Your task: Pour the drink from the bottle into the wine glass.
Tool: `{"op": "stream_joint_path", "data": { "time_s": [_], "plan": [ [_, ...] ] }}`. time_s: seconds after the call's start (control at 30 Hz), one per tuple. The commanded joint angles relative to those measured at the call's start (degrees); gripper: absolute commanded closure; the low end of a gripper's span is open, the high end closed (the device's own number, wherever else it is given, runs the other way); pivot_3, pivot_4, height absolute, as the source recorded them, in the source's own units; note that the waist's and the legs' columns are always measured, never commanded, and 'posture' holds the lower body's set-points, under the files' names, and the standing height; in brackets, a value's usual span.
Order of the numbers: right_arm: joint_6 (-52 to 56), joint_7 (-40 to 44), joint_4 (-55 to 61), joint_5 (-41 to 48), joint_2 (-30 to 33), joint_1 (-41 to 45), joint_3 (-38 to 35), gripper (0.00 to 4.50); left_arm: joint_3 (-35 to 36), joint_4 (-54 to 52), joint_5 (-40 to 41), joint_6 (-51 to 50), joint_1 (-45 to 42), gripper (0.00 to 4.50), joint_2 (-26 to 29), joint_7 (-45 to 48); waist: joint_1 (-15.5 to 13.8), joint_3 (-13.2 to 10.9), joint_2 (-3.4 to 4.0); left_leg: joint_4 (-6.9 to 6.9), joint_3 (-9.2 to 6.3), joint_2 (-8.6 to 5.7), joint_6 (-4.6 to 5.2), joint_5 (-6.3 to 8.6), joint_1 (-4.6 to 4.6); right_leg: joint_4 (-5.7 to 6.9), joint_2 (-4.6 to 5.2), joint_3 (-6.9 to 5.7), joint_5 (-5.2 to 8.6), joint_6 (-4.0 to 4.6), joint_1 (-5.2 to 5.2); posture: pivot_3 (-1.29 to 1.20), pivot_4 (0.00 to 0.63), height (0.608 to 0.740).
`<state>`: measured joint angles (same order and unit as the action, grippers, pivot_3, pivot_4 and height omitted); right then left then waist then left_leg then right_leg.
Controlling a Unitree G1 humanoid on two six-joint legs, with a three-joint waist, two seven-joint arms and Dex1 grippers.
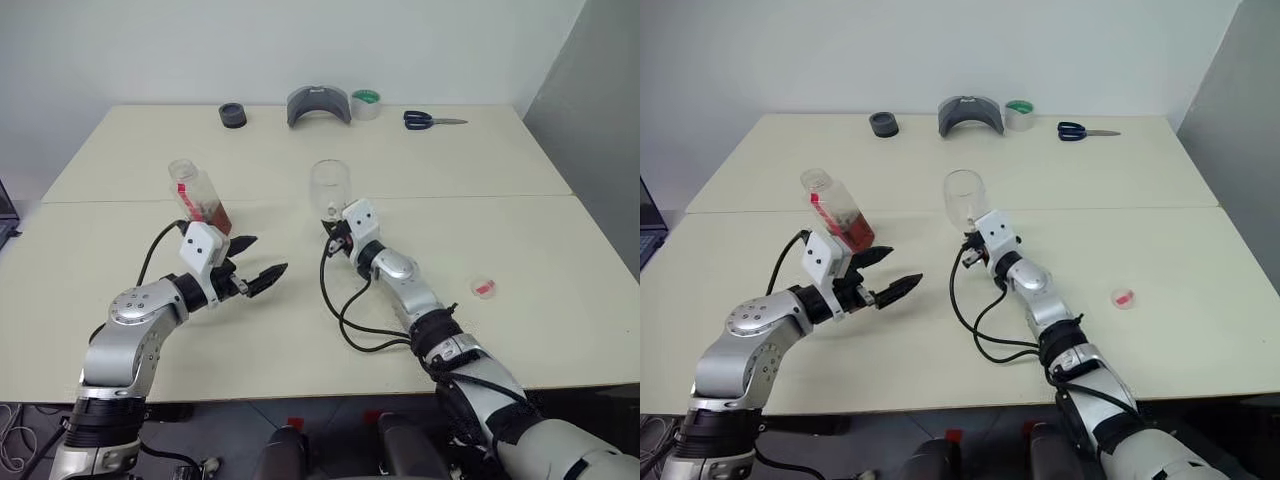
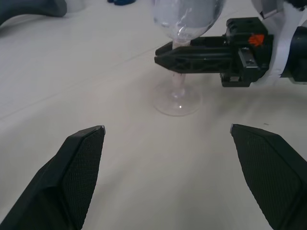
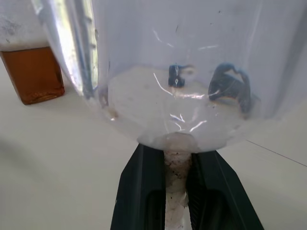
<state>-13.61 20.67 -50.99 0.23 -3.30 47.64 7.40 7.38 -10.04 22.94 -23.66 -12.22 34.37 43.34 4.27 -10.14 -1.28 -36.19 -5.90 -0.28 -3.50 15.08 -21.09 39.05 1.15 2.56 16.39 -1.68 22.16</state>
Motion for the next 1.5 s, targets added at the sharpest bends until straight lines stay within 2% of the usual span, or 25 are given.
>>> {"op": "stream_joint_path", "data": {
  "time_s": [0.03, 0.13, 0.53, 0.87, 1.07, 1.3, 1.5],
  "plan": [
    [-1.2, 1.0, -3.2, 0.0, -0.3, 1.0, -0.8, 4.23, 2.3, -4.0, 1.2, -0.5, -0.1, 0.0, 0.2, -1.6, 0.1, 0.0, 0.0, 0.0, 0.0, 0.03, 0.0, 0.0, 0.01, 0.02, -0.03, -0.02, 0.0, 0.0, 0.0, 0.0, 0.15, 0.74],
    [-1.6, 1.8, -4.1, 0.2, -0.5, 1.2, -1.3, 4.23, 2.7, -4.9, 1.8, -0.9, -0.6, 0.0, -0.1, -2.7, 0.2, 0.0, 0.0, 0.03, 0.0, 0.14, 0.0, 0.0, 0.06, 0.07, -0.06, -0.04, 0.0, 0.01, -0.01, 0.0, 0.15, 0.74],
    [-1.3, 2.4, -4.3, 0.6, -0.9, 1.2, -2.3, 0.1, 3.0, -4.8, 3.9, -1.3, -3.8, 0.0, -1.0, -4.3, 0.4, 0.0, 0.01, 0.04, 0.02, 0.06, -0.01, -0.01, -0.01, 0.02, -0.08, -0.03, 0.0, 0.01, 0.03, 0.0, 0.15, 0.74],
    [1.2, 5.5, 4.5, 1.4, 1.8, -4.7, -1.9, 0.01, 2.6, -6.8, 4.3, -2.0, -4.7, 0.0, -1.9, -5.4, 0.3, 0.0, 0.01, 0.03, -0.01, 0.05, -0.01, -0.01, -0.04, 0.01, -0.08, -0.05, 0.0, 0.01, 0.02, 0.0, 0.15, 0.74],
    [12.5, 11.4, 28.8, 3.1, 8.2, -18.0, 0.0, 0.01, 2.2, -8.6, 3.3, -1.5, -2.4, 0.0, -3.6, -8.1, -0.3, 0.0, 0.01, 0.03, -0.12, 0.03, -0.01, 0.0, -0.12, -0.06, -0.03, -0.07, 0.01, 0.0, 0.02, 0.0, 0.15, 0.74],
    [26.8, 16.4, 54.1, 7.4, 16.4, -31.3, 1.3, 0.01, 3.0, -5.5, -2.5, 3.4, 4.8, 0.0, -6.8, -14.0, -0.7, 0.0, 0.03, 0.04, -0.13, 0.11, -0.01, 0.0, -0.08, -0.04, -0.03, -0.06, 0.02, -0.01, 0.04, 0.0, 0.15, 0.74],
    [32.7, 19.8, 67.2, 11.3, 21.4, -35.1, 2.1, 0.01, 5.6, -3.6, -7.0, 8.2, 10.7, 0.0, -11.4, -22.2, -1.2, 0.0, 0.0, 0.04, -0.13, 0.1, -0.01, 0.0, -0.08, -0.07, -0.03, -0.09, 0.03, -0.03, 0.01, 0.0, 0.15, 0.74]
  ]
}}
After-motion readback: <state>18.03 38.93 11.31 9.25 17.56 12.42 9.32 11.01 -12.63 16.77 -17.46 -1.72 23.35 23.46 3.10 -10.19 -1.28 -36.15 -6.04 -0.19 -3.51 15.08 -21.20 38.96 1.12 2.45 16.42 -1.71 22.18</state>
